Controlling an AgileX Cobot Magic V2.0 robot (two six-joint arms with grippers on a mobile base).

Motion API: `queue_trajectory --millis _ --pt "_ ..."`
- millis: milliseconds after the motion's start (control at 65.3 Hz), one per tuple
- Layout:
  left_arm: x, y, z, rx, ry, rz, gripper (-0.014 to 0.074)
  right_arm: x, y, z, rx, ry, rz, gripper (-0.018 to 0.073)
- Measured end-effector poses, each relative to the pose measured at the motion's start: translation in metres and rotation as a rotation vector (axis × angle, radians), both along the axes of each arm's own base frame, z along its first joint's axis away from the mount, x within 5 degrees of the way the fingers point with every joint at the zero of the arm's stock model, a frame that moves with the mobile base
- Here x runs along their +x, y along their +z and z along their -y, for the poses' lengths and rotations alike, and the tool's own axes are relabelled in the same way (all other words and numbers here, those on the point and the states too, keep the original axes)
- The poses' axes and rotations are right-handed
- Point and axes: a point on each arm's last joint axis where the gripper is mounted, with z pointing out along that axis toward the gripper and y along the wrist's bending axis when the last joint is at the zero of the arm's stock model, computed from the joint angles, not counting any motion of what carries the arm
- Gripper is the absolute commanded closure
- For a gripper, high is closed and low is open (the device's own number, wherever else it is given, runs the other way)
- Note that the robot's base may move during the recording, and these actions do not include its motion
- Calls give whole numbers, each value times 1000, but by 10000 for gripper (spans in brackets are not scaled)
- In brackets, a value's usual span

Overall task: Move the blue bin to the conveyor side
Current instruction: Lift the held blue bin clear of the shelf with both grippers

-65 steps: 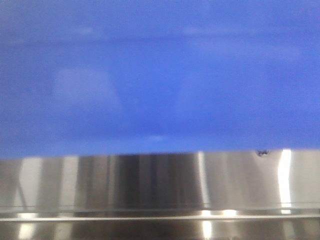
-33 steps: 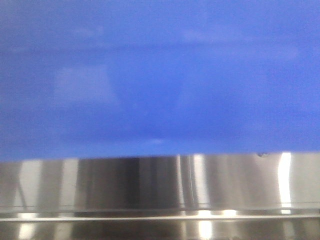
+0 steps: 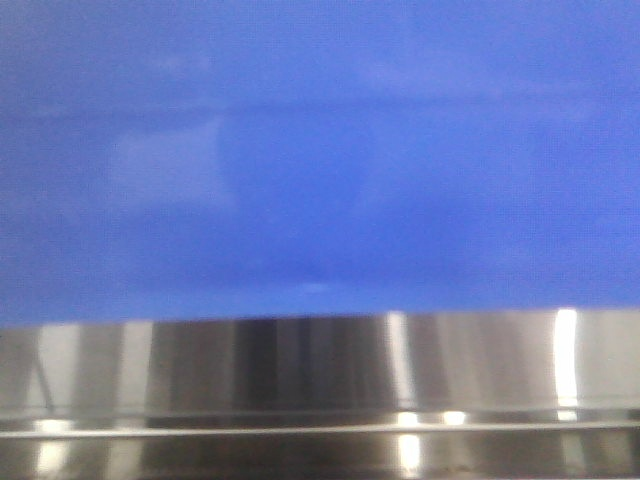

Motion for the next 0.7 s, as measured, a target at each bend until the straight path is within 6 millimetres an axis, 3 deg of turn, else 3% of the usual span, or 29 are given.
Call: queue_trajectory --millis 705 --pt "-2 1 0 2 2 12 596 0 0 0 0 0 0 633"
